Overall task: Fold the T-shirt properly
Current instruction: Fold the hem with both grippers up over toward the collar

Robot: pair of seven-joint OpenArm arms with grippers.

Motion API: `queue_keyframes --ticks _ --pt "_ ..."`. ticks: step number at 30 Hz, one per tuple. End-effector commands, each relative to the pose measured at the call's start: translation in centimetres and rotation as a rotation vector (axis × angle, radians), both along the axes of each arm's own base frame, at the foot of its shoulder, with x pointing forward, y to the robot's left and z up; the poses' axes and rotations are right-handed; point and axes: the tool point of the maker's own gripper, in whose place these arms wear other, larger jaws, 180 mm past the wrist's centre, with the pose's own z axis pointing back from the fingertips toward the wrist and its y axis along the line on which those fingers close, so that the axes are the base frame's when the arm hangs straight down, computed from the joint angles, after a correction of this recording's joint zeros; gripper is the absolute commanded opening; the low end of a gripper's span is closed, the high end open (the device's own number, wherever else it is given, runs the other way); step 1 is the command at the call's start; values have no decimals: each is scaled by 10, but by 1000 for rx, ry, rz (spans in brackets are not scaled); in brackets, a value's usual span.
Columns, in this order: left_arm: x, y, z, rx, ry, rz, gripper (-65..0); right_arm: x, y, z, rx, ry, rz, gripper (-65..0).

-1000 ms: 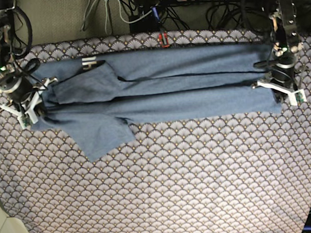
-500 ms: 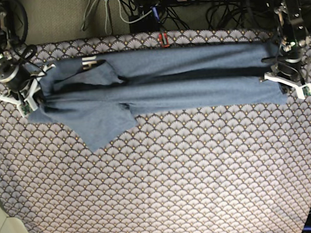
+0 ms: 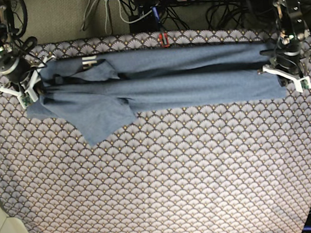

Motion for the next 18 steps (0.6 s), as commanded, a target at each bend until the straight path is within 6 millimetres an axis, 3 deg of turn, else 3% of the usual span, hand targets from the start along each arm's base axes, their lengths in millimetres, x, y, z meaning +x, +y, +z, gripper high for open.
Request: queue_keyframes --ticks 1,8,11,16,18 --pt "5 10 13 33 -36 8 -636 4 -6 8 -16 -25 -3 -650" --pt "2 8 9 31 -26 3 -618 2 -5 6 -12 -19 -4 -644" --pt "2 7 9 30 -24 2 -517 1 -7 5 -17 -7 -8 -570" --pt "-3 7 5 30 -10 2 -277 -4 -9 1 -33 32 -15 -419" --pt "-3 7 5 29 -10 2 -219 -4 -10 1 -35 32 -14 -383"
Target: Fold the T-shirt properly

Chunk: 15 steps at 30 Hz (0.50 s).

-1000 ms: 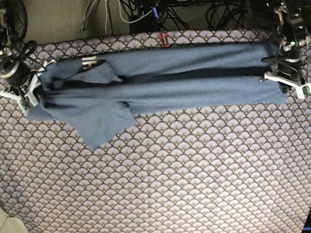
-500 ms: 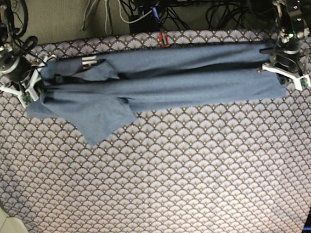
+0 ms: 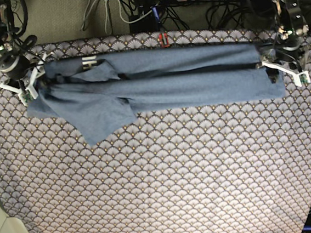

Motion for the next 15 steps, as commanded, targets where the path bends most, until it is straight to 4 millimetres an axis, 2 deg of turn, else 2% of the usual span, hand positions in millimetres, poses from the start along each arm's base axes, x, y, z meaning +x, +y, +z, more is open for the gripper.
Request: queue_keyframes --ticks 1,6,10,12,15 --pt "8 6 13 26 -42 0 -213 6 -6 11 -16 -32 3 -375" --pt "3 6 10 26 -31 -1 -214 6 -33 21 -47 -58 -62 -371" --pt "0 6 8 25 -24 0 -214 14 -52 48 -84 -132 -102 -371" --pt "-1 5 7 21 -22 1 -214 21 -55 66 -100 -180 -106 -372" --pt "-2 3 5 15 -20 3 -214 33 -43 89 -107 -249 -68 -370"
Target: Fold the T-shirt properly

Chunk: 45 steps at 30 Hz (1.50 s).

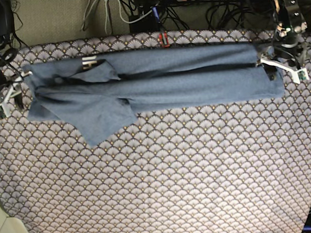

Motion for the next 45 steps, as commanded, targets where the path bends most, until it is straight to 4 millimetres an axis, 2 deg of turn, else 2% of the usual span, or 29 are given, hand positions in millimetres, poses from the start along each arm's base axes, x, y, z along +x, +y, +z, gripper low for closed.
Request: queue_keyframes --ticks 1,2,6,12,14,18,22,26,30,35,42,45 --pt "5 6 11 25 -33 -1 -214 14 8 22 -8 -72 36 -369" --pt "5 6 10 23 -33 -1 -214 23 20 30 -3 -97 67 -369" --pt "5 0 8 6 -34 3 -214 46 59 34 8 -82 152 -369" --pt "6 -2 7 2 -37 5 -214 86 114 12 49 8 251 -369" --pt "7 -2 8 2 -39 5 -214 97 124 0 73 34 258 -369" --pt "7 -2 8 3 -38 4 -214 119 131 -22 93 97 259 -369" --pt "7 -2 8 5 -38 4 -214 137 131 -33 108 108 260 -369" --pt "7 -2 8 3 -38 4 -214 147 121 -47 135 116 233 -369" --pt "8 -1 9 4 -42 7 -214 154 115 -61 156 135 215 -369" --pt "11 -10 6 -19 -50 15 -214 159 107 -74 184 146 191 -369" --pt "10 -16 3 -35 -50 20 -214 152 116 -81 201 190 262 -370" --pt "10 -15 4 -32 -49 19 -214 150 126 -82 214 191 273 -370"
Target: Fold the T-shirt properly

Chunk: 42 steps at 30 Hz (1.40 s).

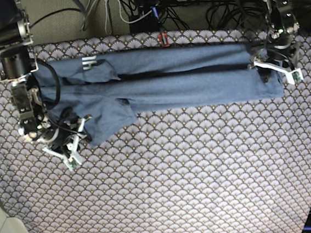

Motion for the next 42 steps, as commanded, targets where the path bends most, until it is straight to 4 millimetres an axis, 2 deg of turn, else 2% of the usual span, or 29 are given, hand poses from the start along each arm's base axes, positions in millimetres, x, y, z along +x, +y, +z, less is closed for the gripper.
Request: queue_keyframes --ticks 1,6,12,15,18,22,24,29,35,37,42 --pt "5 4 9 18 -26 -8 -214 7 2 10 4 -24 18 -369" --pt "5 4 9 18 -26 -8 -214 1 15 4 27 -10 26 -369" --pt "4 6 10 21 -26 -2 -214 -5 20 4 32 -14 37 -389" --pt "4 6 10 21 -26 -2 -214 -5 20 4 33 -16 37 -489" --pt "4 6 10 21 -26 -2 -214 -5 20 4 30 -14 37 -650" --pt "3 6 9 21 -23 -3 -214 -7 16 13 18 -44 47 -650" --pt "2 6 8 21 -19 -6 -214 -11 18 25 6 -86 71 -650" --pt "2 6 8 24 -17 -8 -214 -39 33 56 -44 -151 150 -650" --pt "5 6 10 24 -25 -10 -214 -71 20 96 -81 -232 115 -650" --pt "6 6 10 24 -26 -10 -214 -82 17 99 -85 -237 108 -650" --pt "6 6 10 25 -26 -11 -214 -117 -2 85 -98 -179 63 -650"
